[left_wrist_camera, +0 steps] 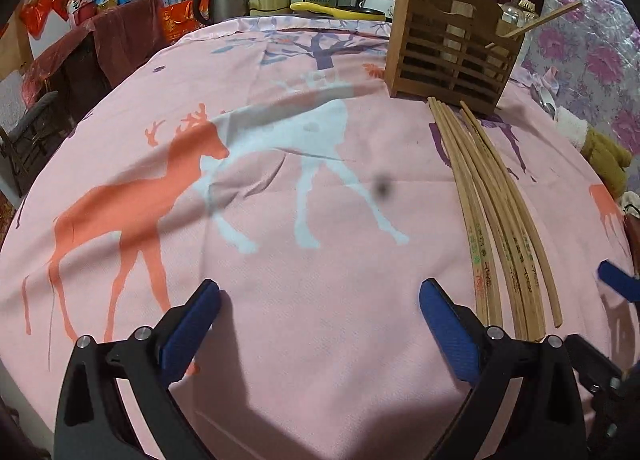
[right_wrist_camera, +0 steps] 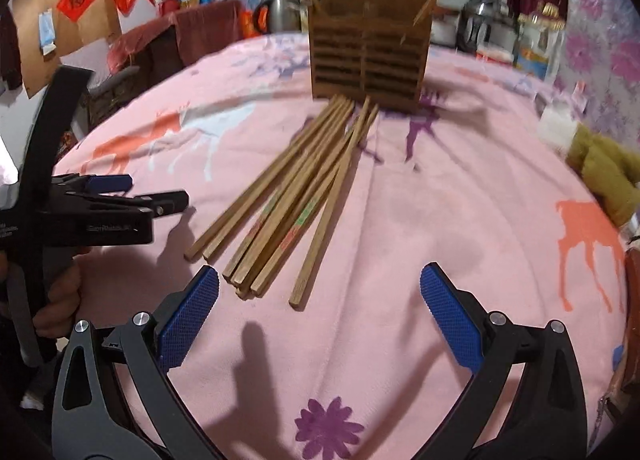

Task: Organize utensils
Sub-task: 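Move both tools back over the chopstick pile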

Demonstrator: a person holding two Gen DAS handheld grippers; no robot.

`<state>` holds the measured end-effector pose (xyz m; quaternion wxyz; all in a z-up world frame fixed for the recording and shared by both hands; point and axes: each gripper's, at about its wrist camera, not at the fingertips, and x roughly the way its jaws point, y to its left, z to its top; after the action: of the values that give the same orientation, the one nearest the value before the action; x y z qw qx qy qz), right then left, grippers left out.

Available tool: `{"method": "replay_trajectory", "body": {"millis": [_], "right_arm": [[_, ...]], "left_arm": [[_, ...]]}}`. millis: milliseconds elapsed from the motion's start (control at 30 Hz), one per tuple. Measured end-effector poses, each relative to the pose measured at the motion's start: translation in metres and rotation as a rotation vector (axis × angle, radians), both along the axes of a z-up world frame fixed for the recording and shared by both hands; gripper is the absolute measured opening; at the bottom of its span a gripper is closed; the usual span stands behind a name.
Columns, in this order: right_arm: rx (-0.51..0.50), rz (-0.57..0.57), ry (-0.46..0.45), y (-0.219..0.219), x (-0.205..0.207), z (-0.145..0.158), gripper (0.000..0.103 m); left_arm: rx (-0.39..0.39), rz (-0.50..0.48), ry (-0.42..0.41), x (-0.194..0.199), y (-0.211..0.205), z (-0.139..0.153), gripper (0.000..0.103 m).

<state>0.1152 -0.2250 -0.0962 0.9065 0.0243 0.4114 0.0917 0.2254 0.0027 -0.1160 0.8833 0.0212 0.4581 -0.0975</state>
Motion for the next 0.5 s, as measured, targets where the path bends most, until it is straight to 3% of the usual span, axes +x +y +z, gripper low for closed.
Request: {"method": "replay_trajectory", "body": {"millis": [133, 333, 433, 500], "right_arm": [[-0.004, -0.019, 0.075, 0.000, 0.014, -0.008, 0.097], [-0.025, -0.028, 0.075, 0.000, 0.016, -0.009, 0.096], [-0.088, -0.236, 0.081, -0.027, 0.022, -0.010, 0.096], [0.004, -0.335, 0.104, -0.058, 0.021, -0.010, 0.094]], "left_arm": [[0.009, -0.001, 0.000, -0.001, 0.000, 0.000, 0.098], [0.025, -0.003, 0.002, -0.001, -0.002, -0.001, 0.098], [0.032, -0.004, 0.002, 0.000, -0.003, -0.002, 0.098], [0.035, -0.004, 0.002, -0.001, -0.003, -0.002, 0.098]]}}
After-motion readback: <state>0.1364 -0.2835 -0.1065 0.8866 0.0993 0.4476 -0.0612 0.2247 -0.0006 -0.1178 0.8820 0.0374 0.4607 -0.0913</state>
